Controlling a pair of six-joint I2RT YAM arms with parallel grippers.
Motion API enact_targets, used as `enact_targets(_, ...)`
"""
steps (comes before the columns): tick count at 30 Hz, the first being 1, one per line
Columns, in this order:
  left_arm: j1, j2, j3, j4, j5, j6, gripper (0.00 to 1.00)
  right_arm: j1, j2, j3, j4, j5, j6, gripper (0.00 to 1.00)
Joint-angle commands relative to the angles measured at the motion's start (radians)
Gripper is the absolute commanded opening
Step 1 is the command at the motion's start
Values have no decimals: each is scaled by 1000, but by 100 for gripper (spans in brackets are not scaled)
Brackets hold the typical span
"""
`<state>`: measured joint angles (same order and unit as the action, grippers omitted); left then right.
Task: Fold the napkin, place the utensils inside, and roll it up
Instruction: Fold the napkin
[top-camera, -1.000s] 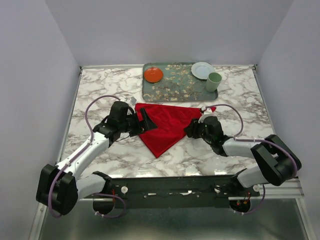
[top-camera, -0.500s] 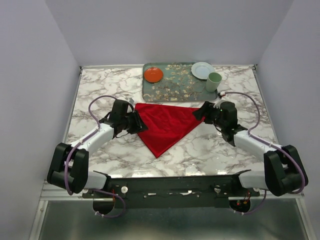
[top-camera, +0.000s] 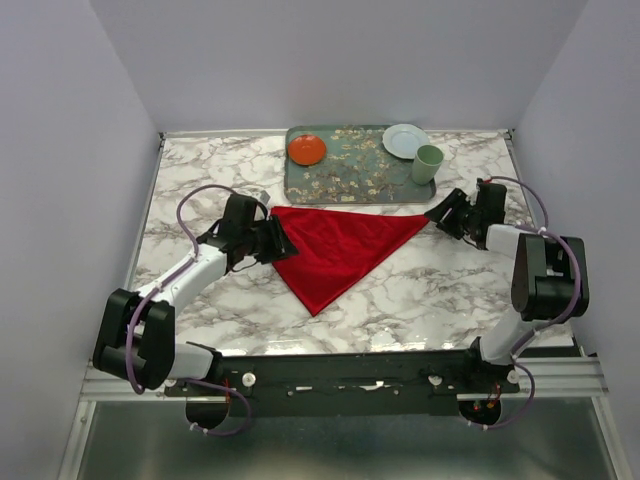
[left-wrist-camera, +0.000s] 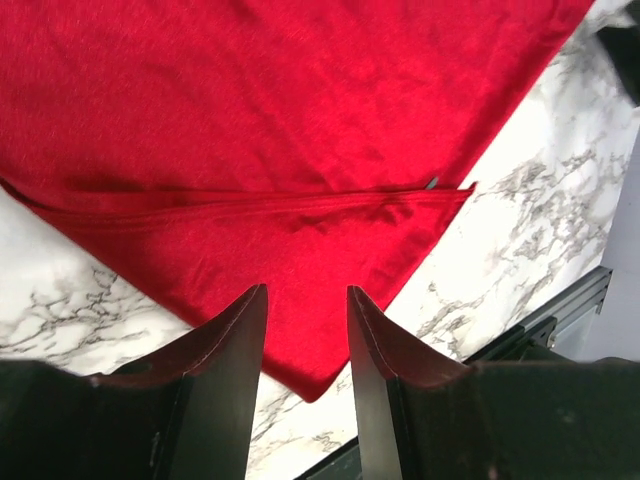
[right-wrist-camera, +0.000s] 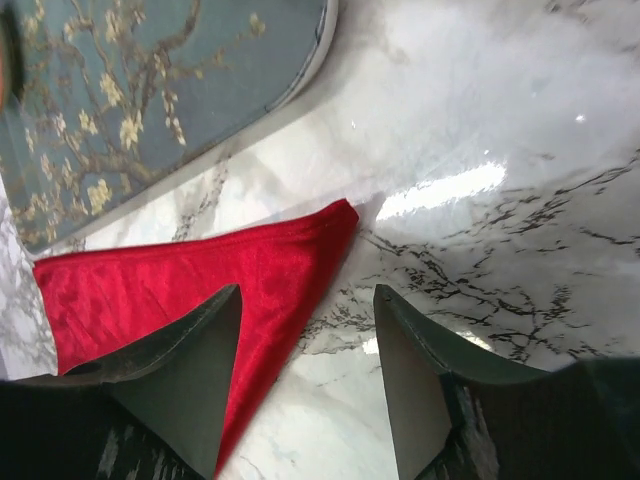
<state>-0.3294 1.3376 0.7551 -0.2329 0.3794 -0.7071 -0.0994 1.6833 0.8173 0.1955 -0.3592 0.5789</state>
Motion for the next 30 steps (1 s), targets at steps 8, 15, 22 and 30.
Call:
enact_targets(8, -2, -25, 133, -75, 29, 32, 47, -8, 121, 115, -77, -98, 73, 64)
enact_targets(15, -2, -23, 168, -83, 35, 20, 47, -8, 156, 203, -240, -100, 84, 64)
enact_targets(22, -2, -34, 193, -82, 53, 14, 47, -8, 162, 260, -416, -43, 105, 59)
enact_targets(30, -2, -26, 187, -57, 81, 0, 47, -6, 194, 327, -511, 48, 133, 61)
